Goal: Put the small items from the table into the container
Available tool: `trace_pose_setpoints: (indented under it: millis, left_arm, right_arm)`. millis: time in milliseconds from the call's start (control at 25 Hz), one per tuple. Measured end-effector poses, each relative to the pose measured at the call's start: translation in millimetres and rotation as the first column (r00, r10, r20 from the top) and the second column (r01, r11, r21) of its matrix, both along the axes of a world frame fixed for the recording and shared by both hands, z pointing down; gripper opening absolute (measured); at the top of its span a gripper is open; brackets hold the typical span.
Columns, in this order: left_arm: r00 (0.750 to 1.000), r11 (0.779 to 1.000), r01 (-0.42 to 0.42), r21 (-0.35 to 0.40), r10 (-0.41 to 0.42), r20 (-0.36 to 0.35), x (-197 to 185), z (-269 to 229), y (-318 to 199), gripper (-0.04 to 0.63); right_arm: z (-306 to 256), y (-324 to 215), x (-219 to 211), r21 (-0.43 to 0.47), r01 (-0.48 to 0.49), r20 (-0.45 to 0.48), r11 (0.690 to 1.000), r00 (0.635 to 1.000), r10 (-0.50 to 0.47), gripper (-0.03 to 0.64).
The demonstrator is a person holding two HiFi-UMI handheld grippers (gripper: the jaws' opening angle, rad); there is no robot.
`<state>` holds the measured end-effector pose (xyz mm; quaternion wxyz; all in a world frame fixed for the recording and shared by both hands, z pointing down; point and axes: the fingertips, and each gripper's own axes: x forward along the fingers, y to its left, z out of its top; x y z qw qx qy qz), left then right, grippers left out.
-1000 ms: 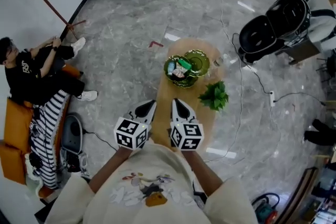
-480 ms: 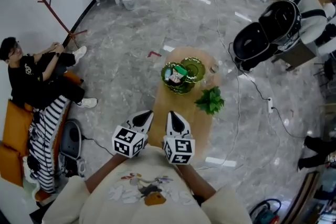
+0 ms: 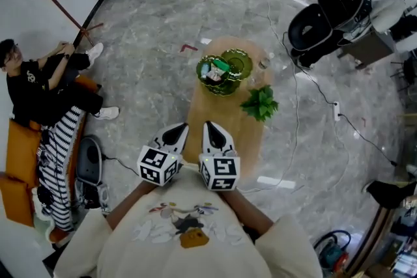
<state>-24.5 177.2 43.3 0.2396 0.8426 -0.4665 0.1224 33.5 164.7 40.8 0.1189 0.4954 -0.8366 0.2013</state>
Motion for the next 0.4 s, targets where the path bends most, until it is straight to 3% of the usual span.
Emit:
trace_pose_setpoints:
  millis: [400]
  left_arm:
    - [1.000, 1.000, 0.002, 0.007, -0.002, 0.006, 3, 2, 7, 0.009]
  right_arm:
    - [7, 11, 4, -0.008, 0.004, 0.018, 1.000, 1.000, -0.004, 0.006]
